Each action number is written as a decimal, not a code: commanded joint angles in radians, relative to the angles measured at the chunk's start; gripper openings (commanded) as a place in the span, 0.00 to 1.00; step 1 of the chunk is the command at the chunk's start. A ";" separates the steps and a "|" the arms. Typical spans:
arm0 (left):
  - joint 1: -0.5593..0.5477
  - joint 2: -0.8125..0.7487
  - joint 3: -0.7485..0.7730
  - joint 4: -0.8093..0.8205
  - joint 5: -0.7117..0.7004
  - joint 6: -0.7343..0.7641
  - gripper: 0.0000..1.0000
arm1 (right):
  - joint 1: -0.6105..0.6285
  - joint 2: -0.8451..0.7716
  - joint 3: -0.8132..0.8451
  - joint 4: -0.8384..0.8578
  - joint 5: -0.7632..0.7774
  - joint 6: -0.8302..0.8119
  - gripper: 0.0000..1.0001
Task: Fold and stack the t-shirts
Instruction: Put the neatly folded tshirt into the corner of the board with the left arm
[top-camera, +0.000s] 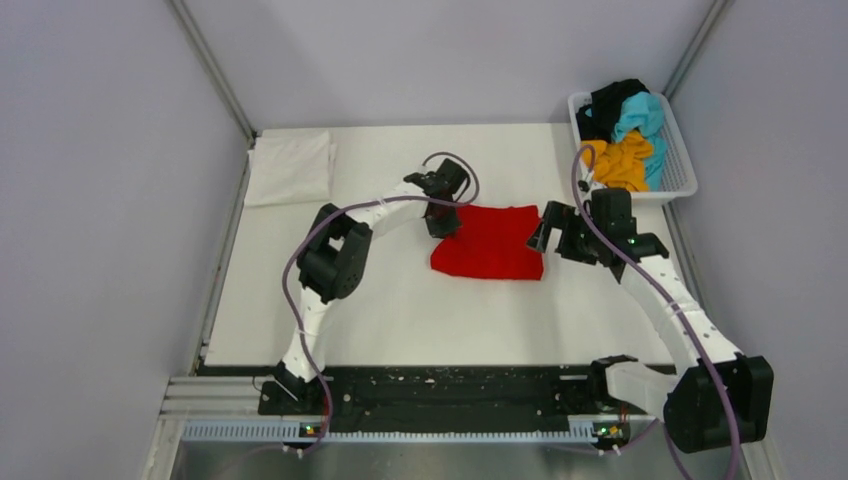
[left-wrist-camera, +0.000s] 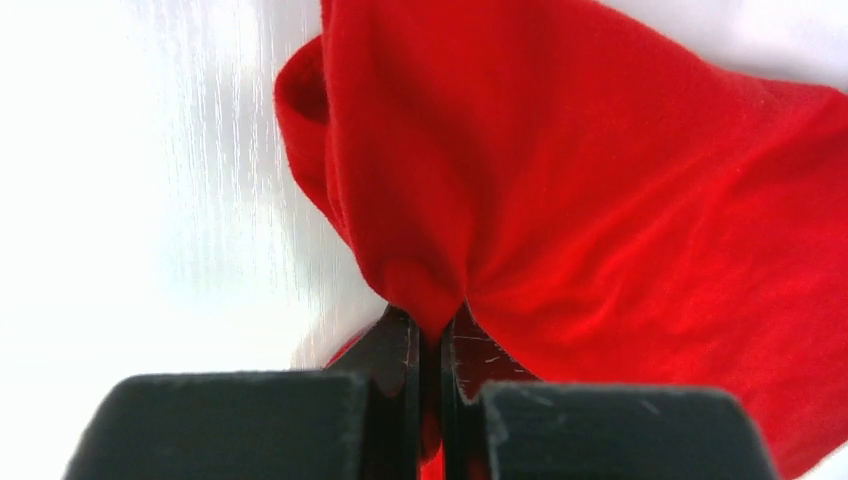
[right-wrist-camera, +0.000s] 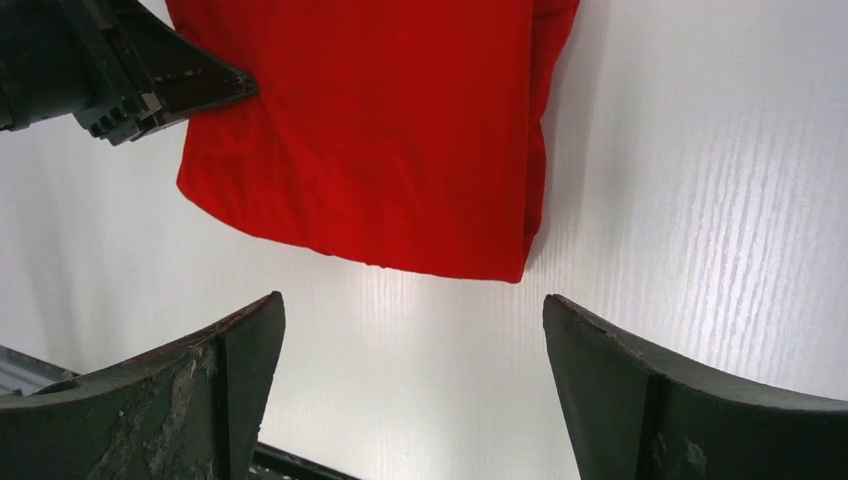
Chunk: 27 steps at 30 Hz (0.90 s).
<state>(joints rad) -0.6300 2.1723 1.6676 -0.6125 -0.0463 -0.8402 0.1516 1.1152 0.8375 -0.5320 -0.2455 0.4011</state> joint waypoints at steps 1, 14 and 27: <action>-0.011 0.110 0.140 -0.249 -0.250 0.018 0.00 | -0.010 -0.063 -0.004 -0.007 0.049 -0.027 0.99; 0.180 -0.020 0.270 -0.209 -0.825 0.499 0.00 | -0.010 -0.069 -0.027 0.016 0.082 -0.039 0.99; 0.412 -0.145 0.271 0.095 -0.883 0.959 0.00 | -0.011 -0.035 -0.020 0.016 0.134 -0.036 0.99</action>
<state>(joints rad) -0.2382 2.1277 1.9091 -0.6514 -0.8795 -0.0505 0.1474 1.0721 0.8112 -0.5396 -0.1421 0.3752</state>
